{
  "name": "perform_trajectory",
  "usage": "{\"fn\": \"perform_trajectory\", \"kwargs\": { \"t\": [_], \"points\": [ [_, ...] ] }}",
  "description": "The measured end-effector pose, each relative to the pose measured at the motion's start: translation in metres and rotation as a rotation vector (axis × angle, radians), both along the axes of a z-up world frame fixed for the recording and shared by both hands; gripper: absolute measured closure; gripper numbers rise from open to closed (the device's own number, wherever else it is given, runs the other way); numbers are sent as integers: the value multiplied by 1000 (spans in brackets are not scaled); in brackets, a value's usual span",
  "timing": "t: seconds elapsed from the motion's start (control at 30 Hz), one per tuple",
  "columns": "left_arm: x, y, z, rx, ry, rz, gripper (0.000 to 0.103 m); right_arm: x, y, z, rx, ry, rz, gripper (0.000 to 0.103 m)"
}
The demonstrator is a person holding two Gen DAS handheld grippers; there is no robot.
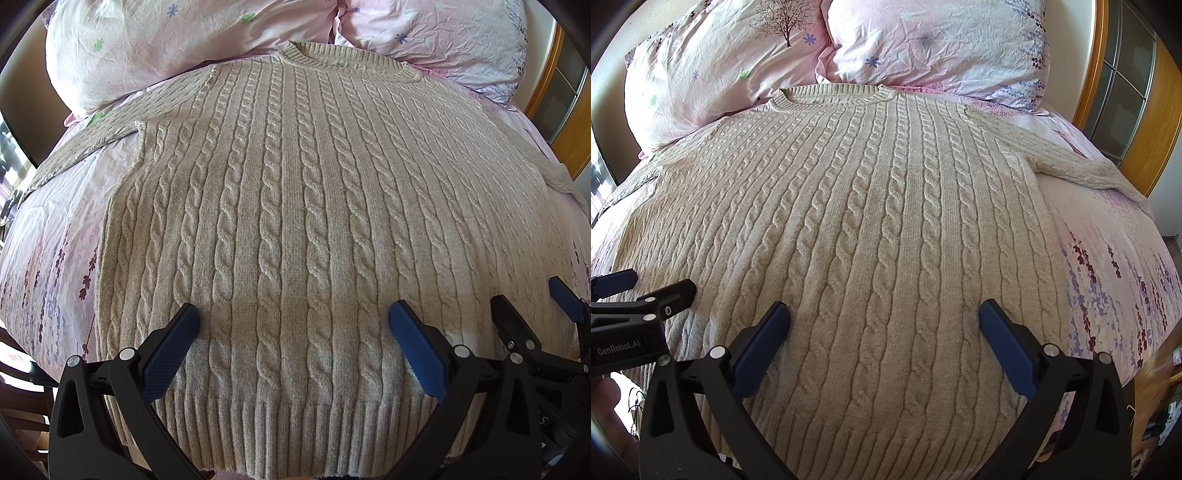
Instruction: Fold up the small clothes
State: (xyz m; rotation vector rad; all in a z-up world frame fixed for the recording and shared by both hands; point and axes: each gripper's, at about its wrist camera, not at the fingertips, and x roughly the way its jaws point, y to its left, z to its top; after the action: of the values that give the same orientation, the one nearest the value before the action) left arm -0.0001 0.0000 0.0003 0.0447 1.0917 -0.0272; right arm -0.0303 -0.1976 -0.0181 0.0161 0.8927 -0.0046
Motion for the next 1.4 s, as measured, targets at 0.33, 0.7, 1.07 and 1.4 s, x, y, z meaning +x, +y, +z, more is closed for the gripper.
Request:
{"fn": "perform_trajectory", "kwargs": {
  "t": [0.33, 0.7, 1.07, 1.4],
  "points": [
    [0, 0, 0, 0, -1, 0, 1, 0, 0, 0, 0, -1, 0, 2],
    [0, 0, 0, 0, -1, 0, 1, 0, 0, 0, 0, -1, 0, 2],
    [0, 0, 0, 0, -2, 0, 1, -1, -1, 1, 0, -1, 0, 2],
    [0, 0, 0, 6, -10, -13, 1, -14, -6, 4, 10, -106, 70, 2]
  ]
}}
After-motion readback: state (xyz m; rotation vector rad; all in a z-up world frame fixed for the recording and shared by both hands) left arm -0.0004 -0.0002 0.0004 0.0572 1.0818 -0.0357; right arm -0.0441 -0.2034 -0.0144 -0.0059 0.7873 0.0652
